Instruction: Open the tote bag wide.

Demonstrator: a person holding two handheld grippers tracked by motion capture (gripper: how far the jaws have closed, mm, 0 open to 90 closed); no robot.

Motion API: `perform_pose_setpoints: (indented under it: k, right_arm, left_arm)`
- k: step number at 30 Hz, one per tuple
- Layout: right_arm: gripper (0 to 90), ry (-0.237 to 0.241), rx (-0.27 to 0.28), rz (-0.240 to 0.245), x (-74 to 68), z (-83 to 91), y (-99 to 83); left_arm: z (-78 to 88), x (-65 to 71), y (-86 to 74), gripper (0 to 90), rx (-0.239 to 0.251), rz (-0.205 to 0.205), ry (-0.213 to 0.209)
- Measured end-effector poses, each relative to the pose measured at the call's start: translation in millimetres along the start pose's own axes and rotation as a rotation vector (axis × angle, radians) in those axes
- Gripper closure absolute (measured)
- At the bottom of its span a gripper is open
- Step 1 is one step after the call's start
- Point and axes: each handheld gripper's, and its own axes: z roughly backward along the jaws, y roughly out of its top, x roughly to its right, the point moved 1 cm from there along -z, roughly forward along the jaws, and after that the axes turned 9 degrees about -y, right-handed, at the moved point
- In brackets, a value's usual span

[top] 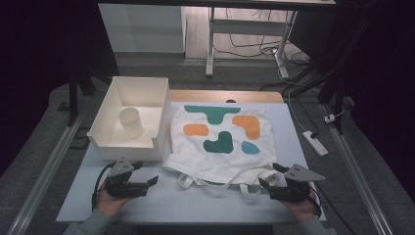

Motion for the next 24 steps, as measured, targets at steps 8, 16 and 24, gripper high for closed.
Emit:
perform_pose_setpoints:
  k: [8, 16, 24]
  right_arm:
    - [24.1, -0.002, -0.001, 0.011, -4.7, 2.4, 4.4]
    - [24.1, 0.032, -0.014, 0.046, -16.4, -5.3, 13.7]
    - [24.5, 0.125, -0.028, 0.125, -36.7, -18.5, 35.0]
  left_arm:
    - [2.6, -8.0, -1.4, 19.9, 0.013, 0.005, 0.023]
    - [1.4, -6.1, -0.3, 20.5, 0.01, -0.007, 0.009]
    - [-3.3, -0.2, -0.1, 21.0, -0.006, -0.016, -0.001]
